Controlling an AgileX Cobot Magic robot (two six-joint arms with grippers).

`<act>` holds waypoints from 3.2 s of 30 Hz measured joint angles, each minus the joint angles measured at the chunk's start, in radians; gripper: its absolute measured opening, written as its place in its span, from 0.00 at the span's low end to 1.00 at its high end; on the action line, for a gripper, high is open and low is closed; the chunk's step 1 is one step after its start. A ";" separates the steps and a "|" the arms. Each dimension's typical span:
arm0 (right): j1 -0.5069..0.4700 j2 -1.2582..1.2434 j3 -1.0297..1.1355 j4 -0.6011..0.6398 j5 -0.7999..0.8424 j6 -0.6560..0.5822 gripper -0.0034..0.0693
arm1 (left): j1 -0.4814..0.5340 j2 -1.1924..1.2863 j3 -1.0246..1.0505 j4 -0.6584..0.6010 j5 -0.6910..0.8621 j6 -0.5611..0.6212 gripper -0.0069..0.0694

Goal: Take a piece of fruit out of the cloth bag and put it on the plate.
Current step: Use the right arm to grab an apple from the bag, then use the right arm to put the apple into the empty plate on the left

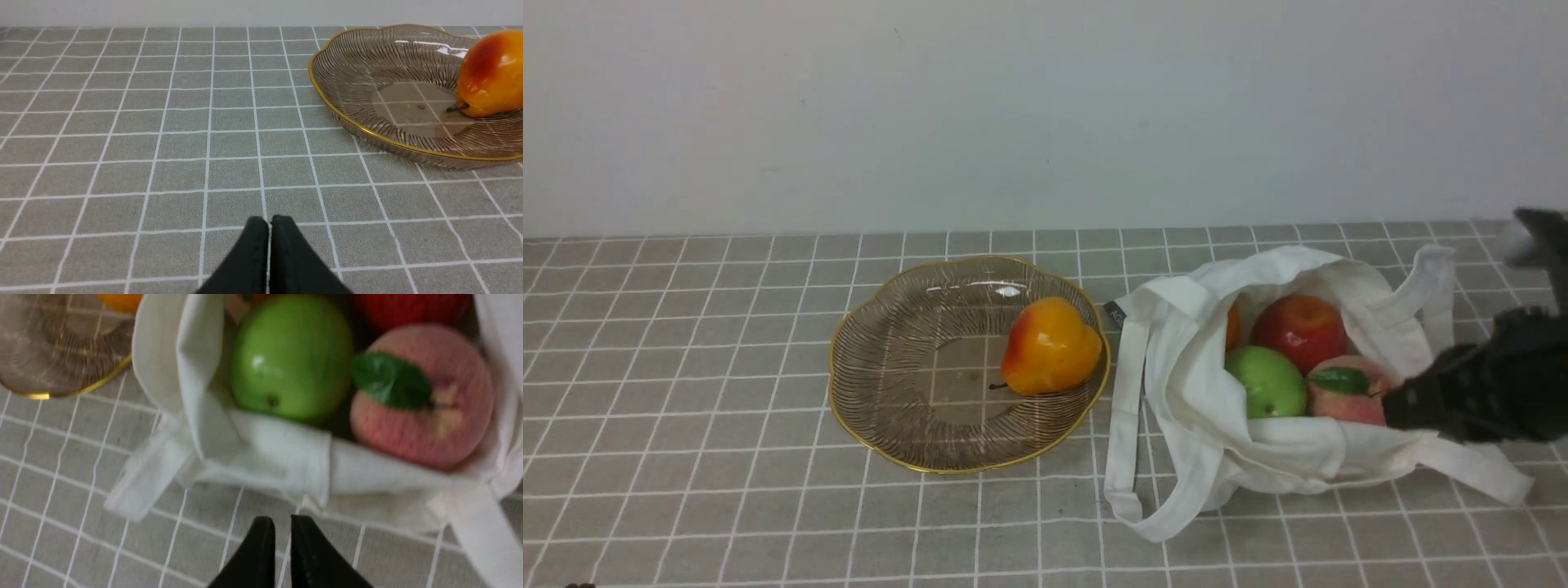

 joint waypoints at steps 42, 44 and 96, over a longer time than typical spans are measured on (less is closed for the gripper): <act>0.202 0.555 -0.353 -0.218 -0.081 0.221 0.88 | 0.000 0.000 0.000 0.000 0.000 0.000 0.08; 0.202 0.555 -0.354 -0.218 -0.076 0.221 0.88 | 0.000 0.000 0.000 0.000 0.000 0.000 0.08; 0.604 0.554 -0.344 0.617 -0.607 -0.722 0.88 | 0.000 0.000 0.000 0.000 0.000 0.000 0.08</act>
